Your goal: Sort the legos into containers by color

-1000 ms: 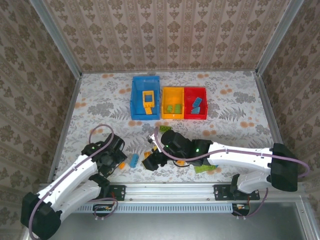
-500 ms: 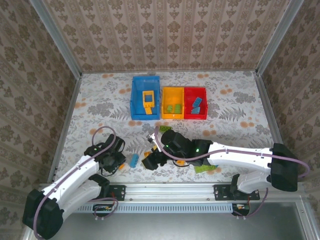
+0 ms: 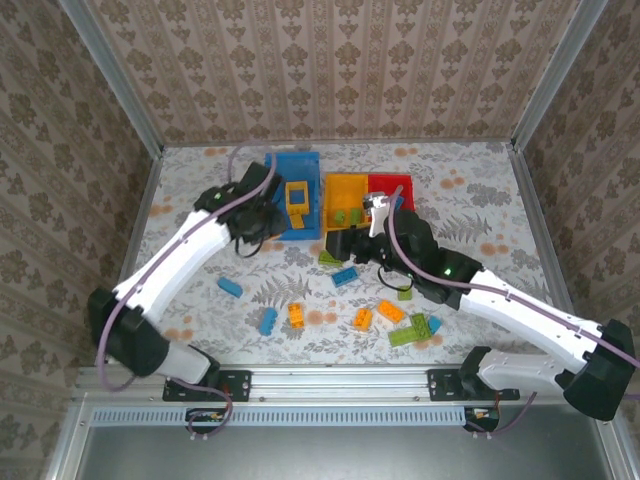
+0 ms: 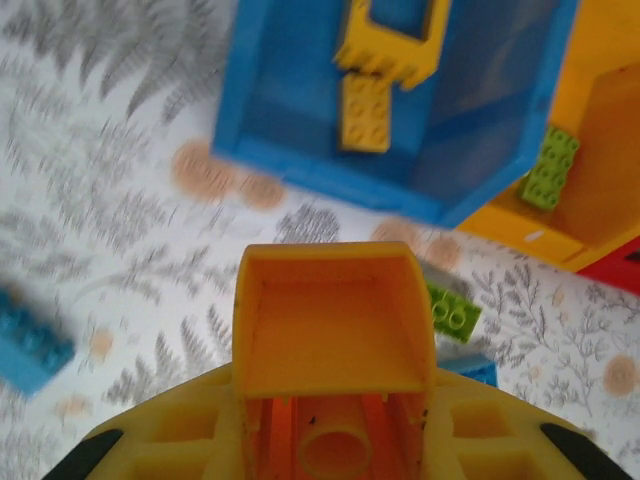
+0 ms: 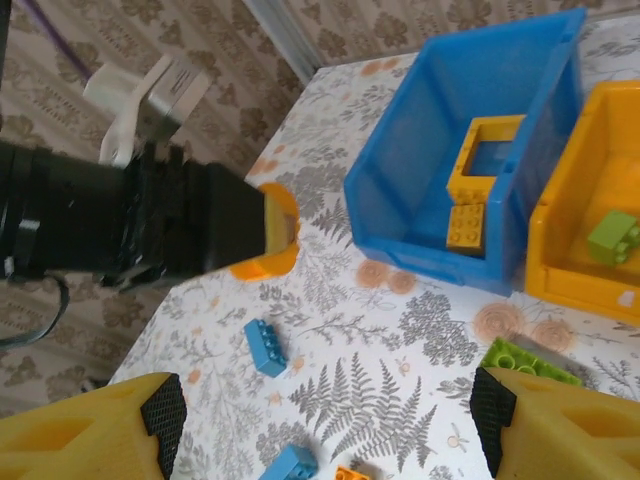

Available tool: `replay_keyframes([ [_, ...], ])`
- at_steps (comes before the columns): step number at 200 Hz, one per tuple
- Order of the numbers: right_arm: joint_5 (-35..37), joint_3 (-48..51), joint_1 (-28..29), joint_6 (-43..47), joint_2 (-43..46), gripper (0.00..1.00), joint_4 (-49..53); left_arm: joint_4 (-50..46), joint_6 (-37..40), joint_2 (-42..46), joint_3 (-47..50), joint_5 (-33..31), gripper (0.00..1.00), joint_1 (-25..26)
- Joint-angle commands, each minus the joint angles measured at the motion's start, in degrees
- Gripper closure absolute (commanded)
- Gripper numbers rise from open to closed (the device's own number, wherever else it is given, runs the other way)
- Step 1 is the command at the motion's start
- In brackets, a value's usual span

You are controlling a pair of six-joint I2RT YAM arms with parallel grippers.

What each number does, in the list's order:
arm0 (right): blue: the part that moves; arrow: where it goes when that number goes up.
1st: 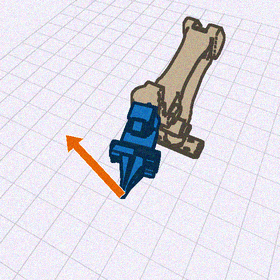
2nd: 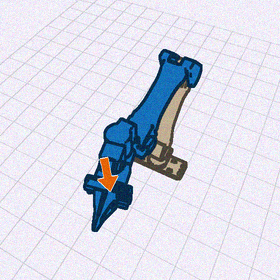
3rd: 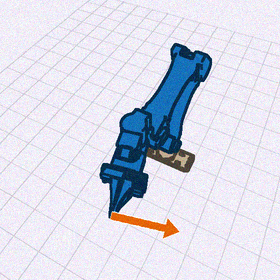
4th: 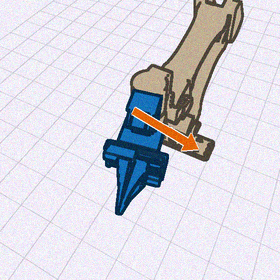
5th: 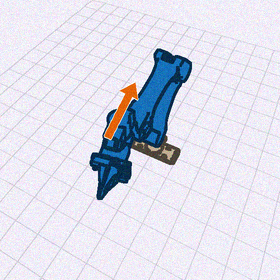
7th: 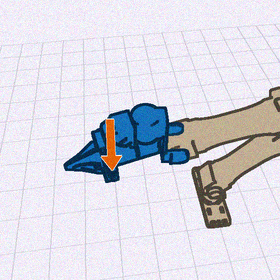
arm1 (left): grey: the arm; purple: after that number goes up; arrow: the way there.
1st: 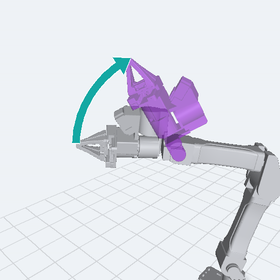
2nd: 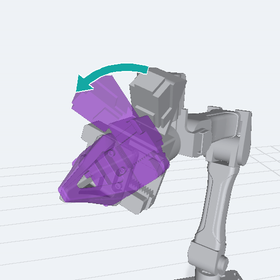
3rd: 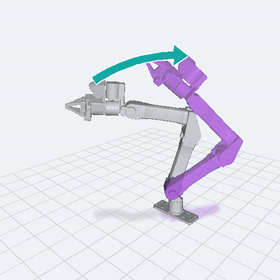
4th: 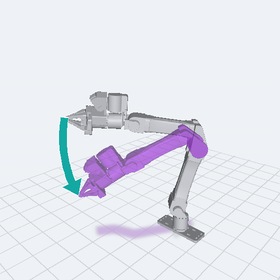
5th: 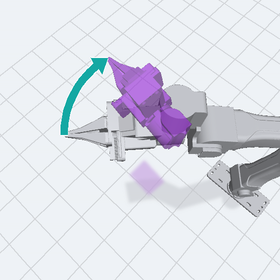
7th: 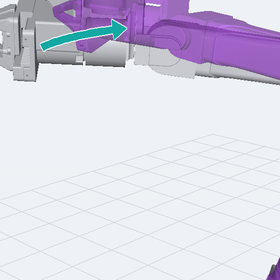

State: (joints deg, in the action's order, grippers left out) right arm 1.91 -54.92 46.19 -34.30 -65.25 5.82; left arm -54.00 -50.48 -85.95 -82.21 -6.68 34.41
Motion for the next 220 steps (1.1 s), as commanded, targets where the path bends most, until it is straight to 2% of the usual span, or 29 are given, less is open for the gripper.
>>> replay_keyframes([
  [1,1.4,-3.6,-1.1,-1.9,-2.7,0.22,3.3,-4.4,8.2,-9.4,-8.0,-2.9,0.83,-0.7],
  [55,1.5,-4.8,-1.8,-3.6,-5.9,0.22,3.1,-8.4,12.5,-28.5,-24.4,-6.9,0.84,-2.6],
  [88,1.5,-3.4,-1.9,-3.6,-5.1,0.22,3.5,-7.9,13.7,-34.7,-27.0,-7.3,0.83,-3.5],
  [114,1.2,-2.4,-1.9,-3.8,-4.6,0.22,3.8,-9.0,14.3,-38.6,-28.9,-8.0,0.79,-3.8],
  [132,1.0,-1.9,-1.9,-3.7,-4.2,0.22,4.6,-8.5,14.3,-39.4,-28.7,-7.4,0.74,-4.0],
  [172,1.2,0.6,-2.1,-3.4,-2.1,0.2,6.4,-9.0,14.1,-38.3,-29.6,-7.0,0.44,-3.6],
  [220,4.7,3.4,-2.3,-1.5,-0.3,0.2,11.8,-9.5,12.2,-30.4,-28.5,-8.3,0.4,-2.1],
])
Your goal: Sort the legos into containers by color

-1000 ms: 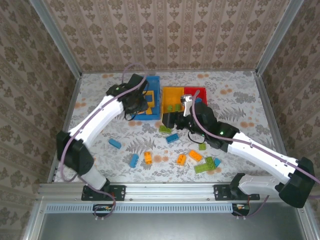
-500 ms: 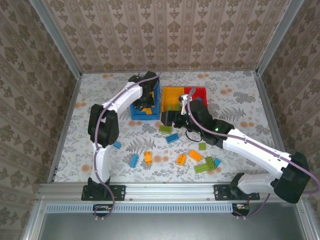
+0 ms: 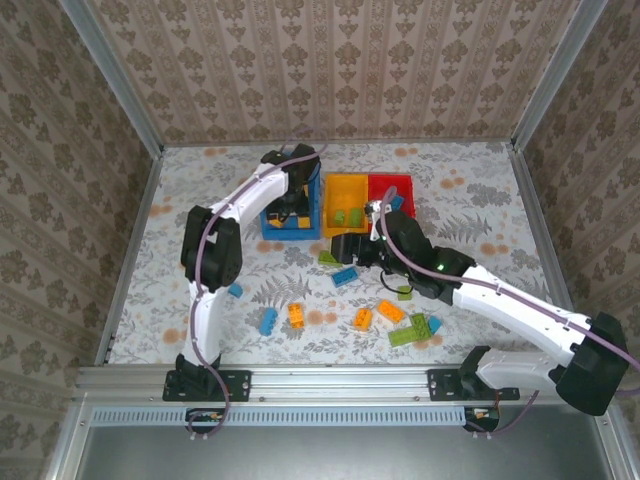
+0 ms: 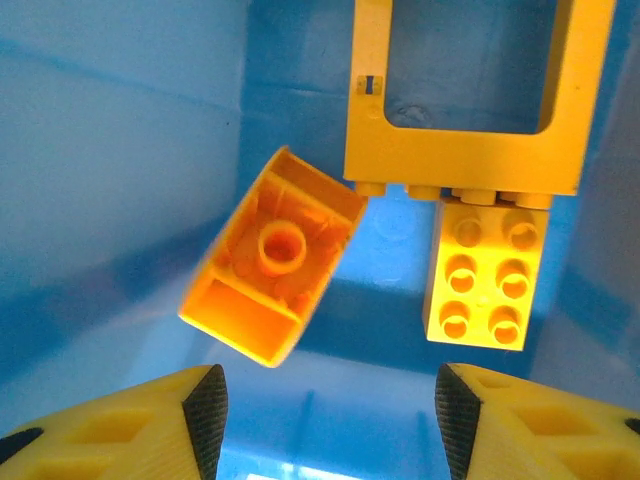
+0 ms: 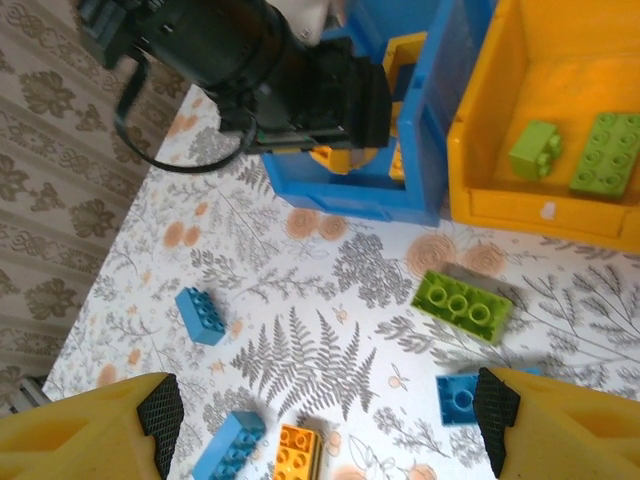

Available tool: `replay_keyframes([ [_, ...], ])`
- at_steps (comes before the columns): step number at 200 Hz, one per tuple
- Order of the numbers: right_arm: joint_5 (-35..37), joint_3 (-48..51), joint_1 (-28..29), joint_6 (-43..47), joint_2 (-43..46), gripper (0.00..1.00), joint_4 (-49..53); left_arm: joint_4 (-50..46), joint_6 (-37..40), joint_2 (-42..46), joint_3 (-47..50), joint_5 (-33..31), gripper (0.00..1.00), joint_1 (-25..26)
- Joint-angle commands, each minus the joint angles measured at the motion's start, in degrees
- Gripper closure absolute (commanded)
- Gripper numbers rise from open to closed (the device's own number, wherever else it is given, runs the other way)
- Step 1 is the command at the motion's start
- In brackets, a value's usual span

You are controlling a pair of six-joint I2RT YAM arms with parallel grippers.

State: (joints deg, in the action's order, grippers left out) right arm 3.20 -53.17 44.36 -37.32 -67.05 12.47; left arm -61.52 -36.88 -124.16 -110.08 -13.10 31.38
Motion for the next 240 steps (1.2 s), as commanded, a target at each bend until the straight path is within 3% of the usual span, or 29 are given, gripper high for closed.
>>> replay_keyframes([
  [1,3.6,1.7,-0.4,1.5,1.5,0.2,5.3,-2.0,-1.5,8.0,-0.6,-1.9,0.4,0.9],
  [35,4.2,2.7,0.0,4.1,-1.0,0.2,9.6,1.9,-4.8,21.1,7.5,-3.1,0.36,3.9],
  [68,3.9,-0.6,2.2,13.6,-9.2,0.18,15.2,9.3,-6.5,37.4,22.6,-4.3,0.32,9.8],
  [97,4.0,-3.4,3.8,22.9,-17.5,0.15,21.0,13.6,-8.0,49.9,35.5,-2.1,0.3,13.5],
  [137,10.3,-6.2,4.0,29.5,-25.9,0.1,22.1,19.4,-11.4,65.5,50.7,4.0,0.29,15.3],
  [178,11.5,-10.7,1.9,35.2,-34.1,0.08,19.5,16.7,-13.9,72.6,55.2,3.3,0.3,16.4],
  [240,1.7,-16.3,-1.1,44.8,-40.8,0.08,17.7,15.9,-14.3,72.6,54.6,3.0,0.3,17.3],
])
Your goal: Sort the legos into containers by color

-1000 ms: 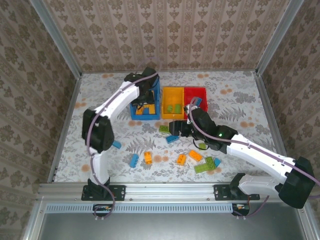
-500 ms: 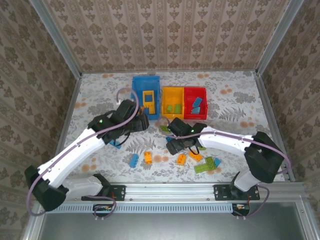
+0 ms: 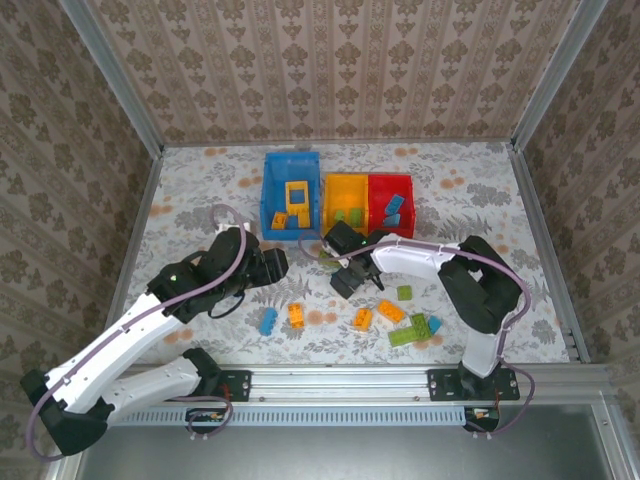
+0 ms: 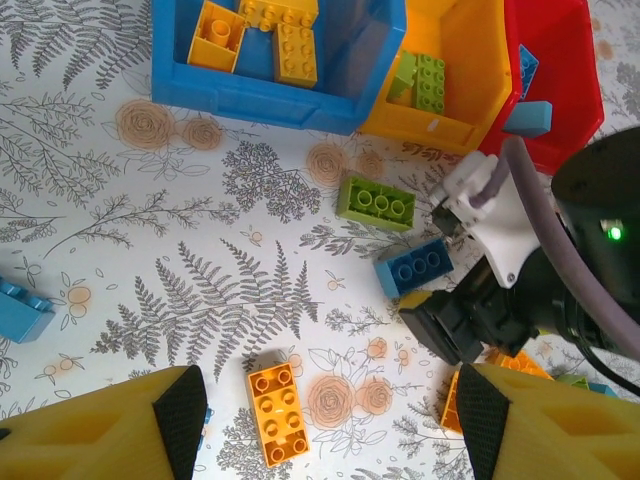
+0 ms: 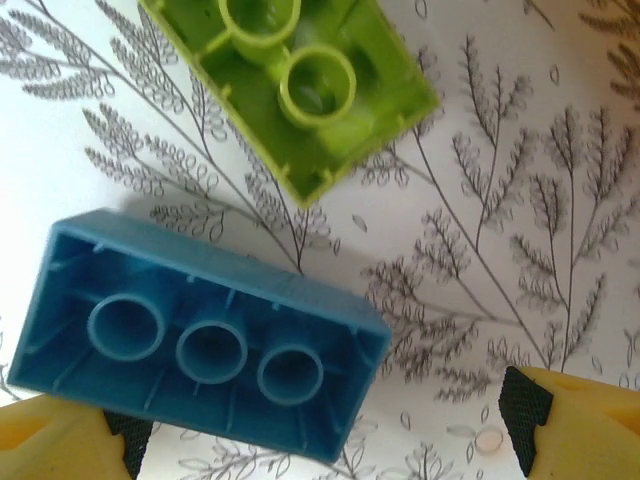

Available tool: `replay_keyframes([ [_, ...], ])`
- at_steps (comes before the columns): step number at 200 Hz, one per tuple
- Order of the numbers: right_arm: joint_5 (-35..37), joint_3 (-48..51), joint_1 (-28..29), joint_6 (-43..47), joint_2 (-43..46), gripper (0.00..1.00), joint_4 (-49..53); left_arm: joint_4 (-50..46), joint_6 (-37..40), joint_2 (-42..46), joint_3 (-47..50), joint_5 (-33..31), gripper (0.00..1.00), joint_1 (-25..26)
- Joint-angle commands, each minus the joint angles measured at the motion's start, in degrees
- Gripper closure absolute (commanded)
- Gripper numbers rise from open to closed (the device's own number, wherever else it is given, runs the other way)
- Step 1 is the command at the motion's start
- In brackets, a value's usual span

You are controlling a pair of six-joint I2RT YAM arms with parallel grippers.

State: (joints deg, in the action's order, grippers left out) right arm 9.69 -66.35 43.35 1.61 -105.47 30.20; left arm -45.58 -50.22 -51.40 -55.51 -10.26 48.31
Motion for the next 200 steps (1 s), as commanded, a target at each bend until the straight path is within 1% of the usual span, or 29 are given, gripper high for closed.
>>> replay_keyframes([
  [1,-4.9,-3.3,-0.1,6.0,-2.6,0.08,0.1,0.0,-0.9,-0.2,0.1,0.1,0.3,0.4],
  [29,-8.3,-4.4,-0.1,8.9,-4.2,0.1,-0.3,0.8,-0.8,-0.5,0.2,0.4,0.3,0.6],
  [47,-10.8,-4.6,-0.1,10.1,-4.6,0.14,-0.4,1.4,-1.0,-0.4,0.5,0.9,0.3,0.6],
  [84,-12.0,-3.5,0.7,10.3,-3.9,0.29,-0.3,2.7,-2.0,1.0,2.5,3.1,0.28,0.6],
  [110,-12.4,-1.2,1.1,8.9,-1.8,0.39,-1.1,4.1,-3.6,3.0,4.8,6.1,0.27,0.6],
  [132,-12.1,-0.1,1.5,6.9,-0.8,0.52,-1.2,3.8,-4.3,3.7,5.7,7.7,0.27,0.6],
  [140,-11.8,0.8,1.6,6.0,0.0,0.58,-2.0,3.6,-4.4,4.0,6.0,7.8,0.27,0.6],
  [148,-11.8,2.1,1.9,5.1,1.3,0.64,-3.2,3.6,-4.5,4.3,6.0,7.8,0.27,0.6],
  [166,-12.0,6.0,2.0,2.5,6.3,0.73,-6.4,3.8,-4.5,4.5,6.0,7.6,0.27,0.6],
  [184,-11.9,10.7,1.6,0.0,13.9,0.75,-8.8,5.1,-4.2,3.6,5.5,8.5,0.27,0.6],
  [200,-11.7,14.3,-0.3,-2.6,21.4,0.77,-9.6,6.9,-3.9,2.0,4.5,9.6,0.27,0.7],
])
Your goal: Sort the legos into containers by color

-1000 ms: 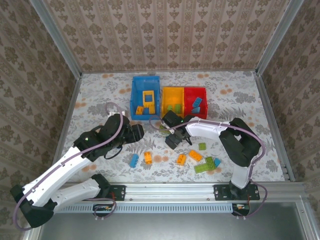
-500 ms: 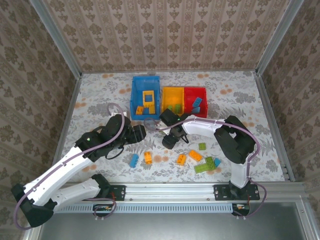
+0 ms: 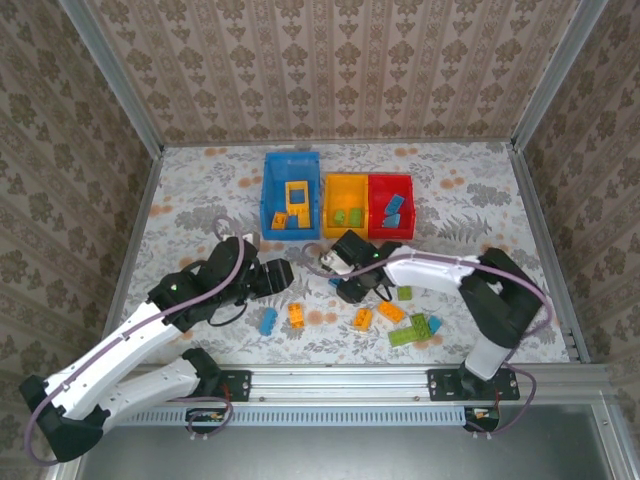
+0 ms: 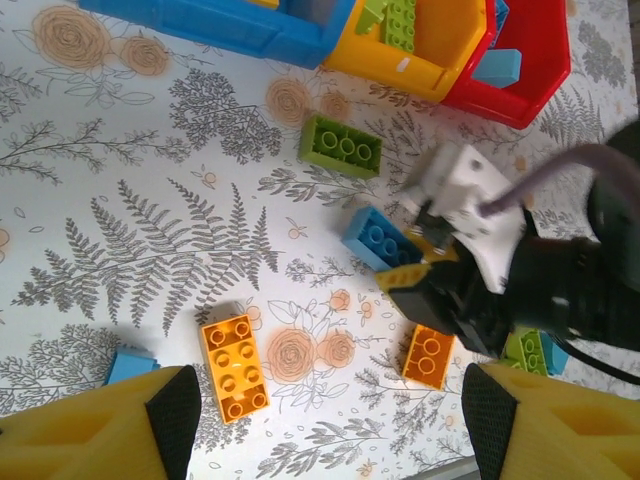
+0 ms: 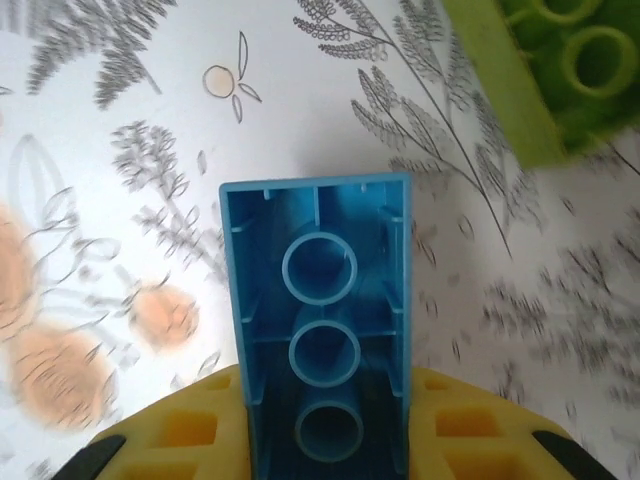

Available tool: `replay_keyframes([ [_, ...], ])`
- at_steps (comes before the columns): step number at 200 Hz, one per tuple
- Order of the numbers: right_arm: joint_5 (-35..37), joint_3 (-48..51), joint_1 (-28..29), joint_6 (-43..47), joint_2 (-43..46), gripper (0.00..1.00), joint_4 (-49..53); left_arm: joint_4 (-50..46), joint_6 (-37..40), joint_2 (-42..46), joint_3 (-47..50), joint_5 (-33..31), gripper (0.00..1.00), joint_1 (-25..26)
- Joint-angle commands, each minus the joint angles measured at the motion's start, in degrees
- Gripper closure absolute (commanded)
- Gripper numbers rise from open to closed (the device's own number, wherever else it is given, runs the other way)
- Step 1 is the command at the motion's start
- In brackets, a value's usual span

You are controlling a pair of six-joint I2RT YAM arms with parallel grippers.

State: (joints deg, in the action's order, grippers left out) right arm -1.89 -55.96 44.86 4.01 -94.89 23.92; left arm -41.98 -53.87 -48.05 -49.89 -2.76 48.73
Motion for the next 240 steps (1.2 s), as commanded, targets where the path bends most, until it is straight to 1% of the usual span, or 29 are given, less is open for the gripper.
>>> replay_keyframes([
  [1,-0.1,4.1,-1.9,-5.2,11.3,0.77,-3.4,3.5,-0.2,-1.5,-1.2,2.1,0.27,0.3],
  [15,0.0,6.2,-5.0,-8.0,18.0,0.76,-3.6,5.7,0.1,-3.6,-2.2,3.1,0.27,0.5],
  [25,0.3,6.9,-8.2,-10.3,21.4,0.77,-3.6,7.5,0.4,-5.3,-3.0,3.4,0.27,0.7],
  [45,-1.0,6.5,-16.4,-15.7,24.1,0.76,-4.1,10.1,1.5,-9.9,-5.8,3.5,0.27,1.7],
  [47,-1.0,6.1,-17.6,-16.4,24.1,0.76,-4.2,10.3,1.5,-10.4,-6.2,3.5,0.27,1.9],
  [69,-1.2,3.1,-24.2,-20.1,21.4,0.72,-5.3,11.5,2.8,-15.3,-9.9,2.5,0.28,3.5],
  [85,-2.9,-1.7,-27.7,-21.7,15.7,0.72,-4.3,11.6,2.8,-18.1,-12.1,1.2,0.28,4.5],
  [88,-2.9,-2.8,-28.0,-21.9,13.3,0.73,-3.8,11.7,2.7,-18.6,-12.4,1.1,0.28,4.6],
  [106,-2.5,-9.9,-28.8,-22.2,4.5,0.73,-1.1,12.0,2.3,-21.3,-13.9,0.6,0.28,5.5],
  [115,-2.2,-12.2,-28.7,-22.5,1.7,0.71,-0.5,12.2,2.5,-22.7,-14.5,0.6,0.28,5.9],
  [145,0.3,-18.0,-28.8,-24.3,-4.9,0.59,2.8,11.6,2.8,-26.5,-16.0,-0.7,0.28,7.5],
  [159,0.5,-18.6,-28.8,-25.2,-6.0,0.5,3.3,11.1,2.9,-28.2,-16.4,-1.4,0.28,7.8],
  [174,-0.1,-17.6,-28.7,-25.5,-5.1,0.39,2.1,9.9,2.5,-30.3,-16.9,-2.3,0.27,7.8],
  [187,-0.2,-16.8,-28.3,-25.0,-3.0,0.34,1.5,7.5,1.0,-32.5,-17.9,-3.6,0.27,7.6],
  [210,1.2,-15.7,-27.1,-22.7,1.8,0.32,1.8,5.6,-4.0,-36.2,-19.0,-5.5,0.28,7.1],
  [240,4.3,-11.4,-24.0,-19.8,12.1,0.32,1.2,2.1,-14.6,-43.4,-22.2,-7.4,0.3,6.2],
])
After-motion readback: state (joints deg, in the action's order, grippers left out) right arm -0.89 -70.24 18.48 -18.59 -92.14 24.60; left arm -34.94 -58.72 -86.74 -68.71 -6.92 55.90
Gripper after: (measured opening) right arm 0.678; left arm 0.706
